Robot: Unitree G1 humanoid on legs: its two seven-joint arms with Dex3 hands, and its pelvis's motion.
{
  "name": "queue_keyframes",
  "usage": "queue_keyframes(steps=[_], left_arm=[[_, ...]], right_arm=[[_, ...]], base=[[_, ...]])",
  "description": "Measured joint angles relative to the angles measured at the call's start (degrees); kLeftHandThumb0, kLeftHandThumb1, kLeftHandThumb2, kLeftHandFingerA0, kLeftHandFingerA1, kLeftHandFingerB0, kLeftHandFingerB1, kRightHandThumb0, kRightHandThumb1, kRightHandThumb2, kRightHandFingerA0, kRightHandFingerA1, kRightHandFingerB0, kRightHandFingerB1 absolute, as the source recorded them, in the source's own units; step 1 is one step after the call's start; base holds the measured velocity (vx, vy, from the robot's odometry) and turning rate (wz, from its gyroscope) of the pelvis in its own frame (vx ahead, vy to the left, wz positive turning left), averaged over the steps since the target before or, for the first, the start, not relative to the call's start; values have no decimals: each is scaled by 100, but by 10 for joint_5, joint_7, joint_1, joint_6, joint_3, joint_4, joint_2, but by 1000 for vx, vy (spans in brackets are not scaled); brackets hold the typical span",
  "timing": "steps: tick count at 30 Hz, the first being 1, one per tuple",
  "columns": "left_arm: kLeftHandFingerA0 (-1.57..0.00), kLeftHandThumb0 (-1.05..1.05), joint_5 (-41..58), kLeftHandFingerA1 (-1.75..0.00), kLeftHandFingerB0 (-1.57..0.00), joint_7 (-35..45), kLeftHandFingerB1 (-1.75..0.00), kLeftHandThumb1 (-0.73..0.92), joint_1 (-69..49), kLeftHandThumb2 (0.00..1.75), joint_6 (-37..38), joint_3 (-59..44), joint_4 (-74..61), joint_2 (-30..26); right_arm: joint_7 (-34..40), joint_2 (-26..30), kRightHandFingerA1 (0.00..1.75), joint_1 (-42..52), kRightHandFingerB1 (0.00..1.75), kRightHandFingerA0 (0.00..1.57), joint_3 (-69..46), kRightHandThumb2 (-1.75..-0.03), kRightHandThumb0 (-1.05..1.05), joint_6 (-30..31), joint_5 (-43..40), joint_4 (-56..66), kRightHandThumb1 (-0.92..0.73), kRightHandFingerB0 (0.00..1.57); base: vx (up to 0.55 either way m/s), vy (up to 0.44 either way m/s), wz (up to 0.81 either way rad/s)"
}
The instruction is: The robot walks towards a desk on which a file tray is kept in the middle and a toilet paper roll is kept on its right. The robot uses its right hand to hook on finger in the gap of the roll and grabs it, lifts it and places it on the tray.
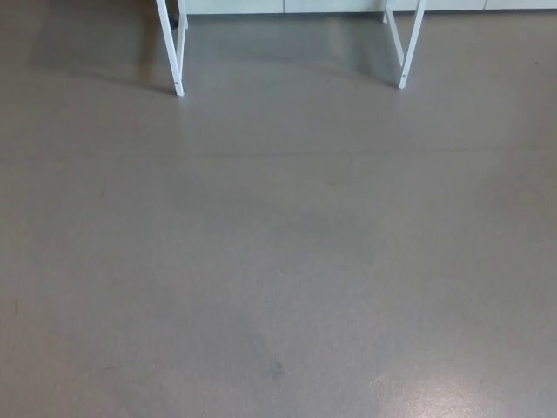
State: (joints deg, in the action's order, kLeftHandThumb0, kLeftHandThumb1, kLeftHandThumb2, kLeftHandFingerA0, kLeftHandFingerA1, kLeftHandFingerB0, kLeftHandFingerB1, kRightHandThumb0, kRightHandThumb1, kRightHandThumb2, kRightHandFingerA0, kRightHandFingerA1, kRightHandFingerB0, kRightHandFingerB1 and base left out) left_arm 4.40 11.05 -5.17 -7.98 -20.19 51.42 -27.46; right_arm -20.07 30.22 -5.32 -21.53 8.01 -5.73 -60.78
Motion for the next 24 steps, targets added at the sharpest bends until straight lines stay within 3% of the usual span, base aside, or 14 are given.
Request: queue_keyframes(steps=[2,3,7,8,9,10,11,12,17,18,19,20,23,24], left_arm=[[0,-77,10,-18,0,15,-14,78,-2,107,-3,-11,1,0],[-1,-66,16,-23,-1,24,-12,90,-5,70,-4,-17,2,0],[0,-69,27,-23,0,48,-12,92,-22,71,-7,-23,2,0],[0,-78,28,-20,0,52,-14,81,-24,113,-7,-22,3,0],[0,-78,29,-20,0,55,-14,81,-22,113,-7,-23,9,0],[-2,-83,31,-18,0,58,-10,82,-20,111,-7,-24,16,0],[-2,-83,32,-18,0,60,-10,82,-18,111,-7,-25,21,0],[-5,-88,33,-22,-3,61,-5,84,-16,111,-7,-26,24,0],[0,-79,39,-18,0,72,-13,80,-9,111,-8,-31,41,0],[0,-84,39,-14,0,74,-8,83,-10,111,-9,-31,44,1],[0,-79,39,-19,0,75,-14,79,-10,112,-10,-31,45,0],[0,-77,39,-13,0,76,-2,75,-10,95,-11,-31,43,-1],[0,-76,40,-11,0,77,0,73,-12,94,-13,-31,26,1],[0,-80,41,-10,0,77,0,76,-17,97,-16,-31,23,3]], right_arm=[[-15,5,33,3,12,1,6,-78,-43,1,-1,-2,-53,0],[-21,6,30,10,16,1,3,-62,-34,5,-5,8,-59,0],[-32,6,43,35,12,4,8,-77,-46,15,-11,47,-54,1],[-33,6,39,41,14,8,10,-61,-46,20,-11,60,-61,1],[-34,6,39,44,14,8,11,-61,-46,23,-12,69,-61,1],[-33,6,1,46,0,0,16,-61,-27,26,-11,75,-64,0],[-38,5,1,47,0,0,9,-61,-27,28,-16,73,-64,0],[-47,4,39,47,2,1,-4,-79,-58,30,-24,69,-55,0],[-56,9,22,55,4,0,13,-79,-51,31,-22,75,-54,0],[-56,10,4,56,1,0,13,-59,-42,31,-23,77,-62,0],[-58,10,34,57,12,0,9,-78,-52,32,-25,78,-50,0],[-58,10,36,60,12,1,6,-79,-54,32,-28,80,-50,0],[-52,10,38,72,11,5,7,-64,-47,29,-27,86,-57,0],[-51,11,37,74,4,1,7,-79,-57,28,-27,88,-54,0]], base=[[0,0,0],[0,0,0],[0,0,0],[0,0,0],[0,0,0],[0,0,0],[0,0,0],[0,0,0],[46,-6,-6],[164,3,5],[0,0,0],[0,0,0],[-31,51,10],[0,0,0]])
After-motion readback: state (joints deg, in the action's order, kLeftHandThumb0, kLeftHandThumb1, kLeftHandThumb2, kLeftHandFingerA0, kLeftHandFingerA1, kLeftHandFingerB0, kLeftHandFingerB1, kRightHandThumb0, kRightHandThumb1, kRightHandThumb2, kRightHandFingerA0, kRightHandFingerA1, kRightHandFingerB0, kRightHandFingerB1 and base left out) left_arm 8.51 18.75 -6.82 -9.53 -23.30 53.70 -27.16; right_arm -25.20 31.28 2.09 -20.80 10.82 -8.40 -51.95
